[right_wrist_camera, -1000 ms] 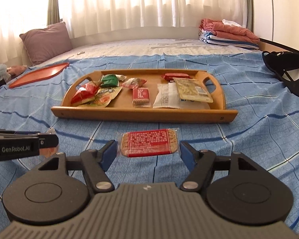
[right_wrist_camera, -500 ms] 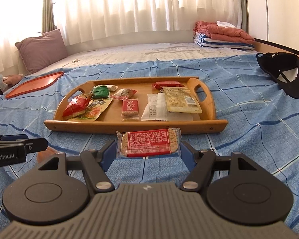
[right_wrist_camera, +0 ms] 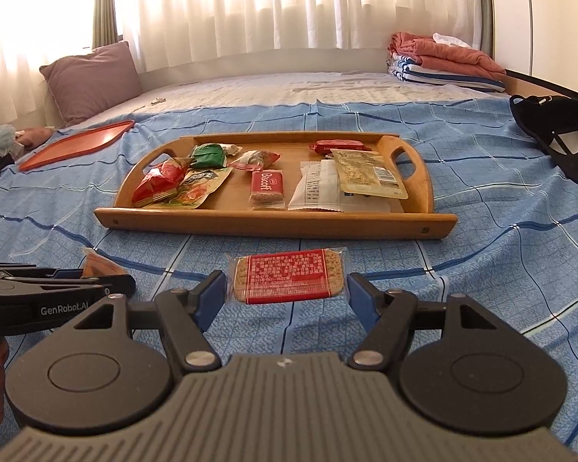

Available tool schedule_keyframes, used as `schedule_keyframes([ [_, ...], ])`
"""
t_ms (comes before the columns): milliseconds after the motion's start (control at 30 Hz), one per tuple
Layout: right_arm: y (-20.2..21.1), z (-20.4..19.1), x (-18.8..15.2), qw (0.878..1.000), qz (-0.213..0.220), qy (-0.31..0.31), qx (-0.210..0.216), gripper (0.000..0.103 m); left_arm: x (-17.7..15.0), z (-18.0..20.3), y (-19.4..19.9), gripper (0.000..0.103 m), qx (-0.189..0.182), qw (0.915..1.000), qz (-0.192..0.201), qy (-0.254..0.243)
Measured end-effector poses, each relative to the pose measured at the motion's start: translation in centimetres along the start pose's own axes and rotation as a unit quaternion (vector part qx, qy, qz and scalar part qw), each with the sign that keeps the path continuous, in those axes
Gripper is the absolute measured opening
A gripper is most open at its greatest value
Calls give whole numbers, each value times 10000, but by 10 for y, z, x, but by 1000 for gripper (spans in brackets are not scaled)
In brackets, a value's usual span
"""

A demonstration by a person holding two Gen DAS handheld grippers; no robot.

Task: Organize snacks
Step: 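Carry the jelly cup with the left gripper while the right gripper carries the wafer packet to the tray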

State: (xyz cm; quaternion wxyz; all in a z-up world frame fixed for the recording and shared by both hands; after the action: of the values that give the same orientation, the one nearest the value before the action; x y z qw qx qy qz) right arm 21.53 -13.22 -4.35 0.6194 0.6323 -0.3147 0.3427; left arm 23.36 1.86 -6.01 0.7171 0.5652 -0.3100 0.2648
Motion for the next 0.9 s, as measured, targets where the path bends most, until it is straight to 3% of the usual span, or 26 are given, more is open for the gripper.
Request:
schedule_keyframes([
  [167, -4, 1, 11, 9999, 28, -89, 78, 72, 19, 8, 12, 31, -102, 9998, 139, -111],
  [433, -25, 6, 46, 9997, 8, -175, 155, 72, 78, 15, 7, 31, -130, 9992, 359, -144],
  [700, -64, 14, 89, 9993, -133, -230, 263, 72, 134, 10, -34, 31, -242, 9992, 298, 132],
  [900, -104, 21, 116, 9981, -341, -357, 355, 72, 147, 6, -78, 31, -270, 9992, 102, 290],
])
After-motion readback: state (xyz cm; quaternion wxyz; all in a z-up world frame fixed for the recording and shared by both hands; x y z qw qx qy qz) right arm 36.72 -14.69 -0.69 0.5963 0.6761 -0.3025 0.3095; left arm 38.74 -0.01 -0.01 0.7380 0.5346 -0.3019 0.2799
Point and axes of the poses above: each gripper's, at about its wrist camera, not at the fingertips, and y roughly against the way its jaws point, z to its right, x to its top, the point moved 10 cm from there along -y, roughly the way its jaws point, and after that the axes turned 8 degrees about -x, right-handed, at the moved point
